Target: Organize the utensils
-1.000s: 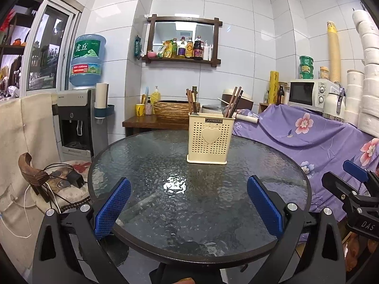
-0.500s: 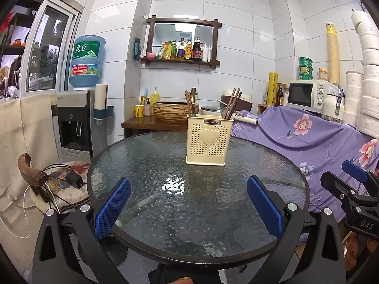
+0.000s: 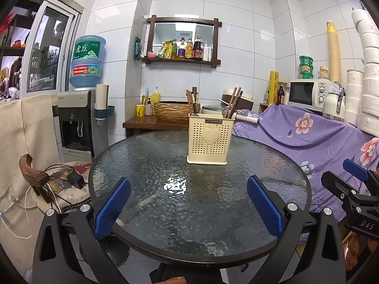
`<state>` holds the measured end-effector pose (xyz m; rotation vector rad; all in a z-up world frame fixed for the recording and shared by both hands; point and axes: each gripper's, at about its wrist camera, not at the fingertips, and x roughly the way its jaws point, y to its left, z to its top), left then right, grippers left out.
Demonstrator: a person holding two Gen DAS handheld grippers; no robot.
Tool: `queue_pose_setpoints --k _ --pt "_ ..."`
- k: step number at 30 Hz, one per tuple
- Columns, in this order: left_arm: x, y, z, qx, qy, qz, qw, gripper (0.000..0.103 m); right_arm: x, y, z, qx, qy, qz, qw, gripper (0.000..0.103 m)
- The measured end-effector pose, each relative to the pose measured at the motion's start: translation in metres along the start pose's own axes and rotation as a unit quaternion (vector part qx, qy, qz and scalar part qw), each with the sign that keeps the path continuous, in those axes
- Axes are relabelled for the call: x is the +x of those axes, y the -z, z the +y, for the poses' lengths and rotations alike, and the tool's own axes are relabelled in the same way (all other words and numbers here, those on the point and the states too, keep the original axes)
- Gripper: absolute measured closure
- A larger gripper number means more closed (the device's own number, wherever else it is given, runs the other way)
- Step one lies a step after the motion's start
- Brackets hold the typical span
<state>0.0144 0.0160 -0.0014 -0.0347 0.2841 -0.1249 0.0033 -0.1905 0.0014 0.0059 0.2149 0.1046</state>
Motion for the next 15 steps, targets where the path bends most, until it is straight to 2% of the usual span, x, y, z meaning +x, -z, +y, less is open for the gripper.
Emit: queue_pose_setpoints --k 15 --pt "-0.0029 -0.0019 -0.0016 0.000 -0.001 -0.001 1.0000 0.007 -0.0005 -0.0006 -0.0009 0.000 -0.002 0.001 1.000 0.006"
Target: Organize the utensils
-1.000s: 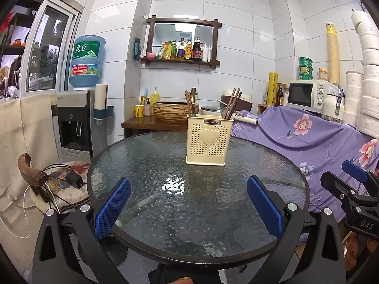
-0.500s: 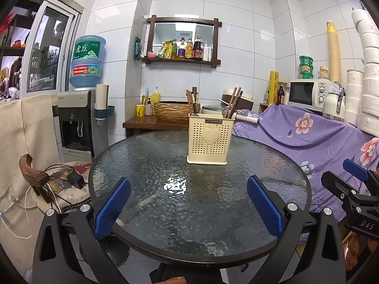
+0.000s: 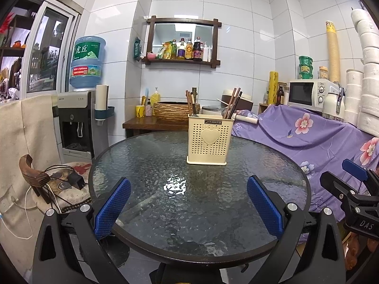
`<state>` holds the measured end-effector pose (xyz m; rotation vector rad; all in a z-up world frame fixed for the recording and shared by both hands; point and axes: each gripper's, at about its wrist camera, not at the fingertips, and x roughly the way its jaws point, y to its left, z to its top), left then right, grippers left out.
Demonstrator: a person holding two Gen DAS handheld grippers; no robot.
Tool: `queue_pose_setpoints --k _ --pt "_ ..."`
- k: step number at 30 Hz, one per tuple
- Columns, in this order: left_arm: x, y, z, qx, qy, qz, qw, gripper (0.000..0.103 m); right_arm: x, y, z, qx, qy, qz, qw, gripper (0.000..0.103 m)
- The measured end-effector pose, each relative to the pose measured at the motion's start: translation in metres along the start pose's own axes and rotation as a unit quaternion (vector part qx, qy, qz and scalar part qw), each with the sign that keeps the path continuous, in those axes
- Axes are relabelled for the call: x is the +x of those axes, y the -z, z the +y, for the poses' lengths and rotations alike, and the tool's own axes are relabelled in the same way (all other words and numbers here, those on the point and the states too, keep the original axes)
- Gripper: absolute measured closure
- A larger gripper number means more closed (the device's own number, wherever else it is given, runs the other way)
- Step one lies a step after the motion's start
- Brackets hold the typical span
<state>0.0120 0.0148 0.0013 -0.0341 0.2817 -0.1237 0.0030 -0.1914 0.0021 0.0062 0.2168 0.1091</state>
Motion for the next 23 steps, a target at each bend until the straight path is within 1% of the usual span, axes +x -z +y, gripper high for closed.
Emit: queue_pose_setpoints --k 10,14,18,23 --pt "0.0002 -0.0014 0.0023 -0.003 -0.001 0.001 1.0000 0.007 0.0001 -0.0005 -0.0002 -0.003 0.000 0.000 1.000 0.006" --pt "0.0007 -0.0031 0.0030 -0.009 0.005 0.003 0.9999 0.007 0.0005 0.0003 -0.0011 -0.003 0.000 0.001 1.000 0.006" --pt "0.0023 -0.0032 0.0002 0.000 -0.002 0.008 1.0000 0.007 0.0016 0.0007 -0.0018 -0.003 -0.001 0.002 1.000 0.006" --pt "0.0046 -0.0033 -0.0003 -0.005 -0.005 0.014 0.9999 0.007 0.0037 0.0018 -0.0028 0.001 -0.002 0.006 1.000 0.006"
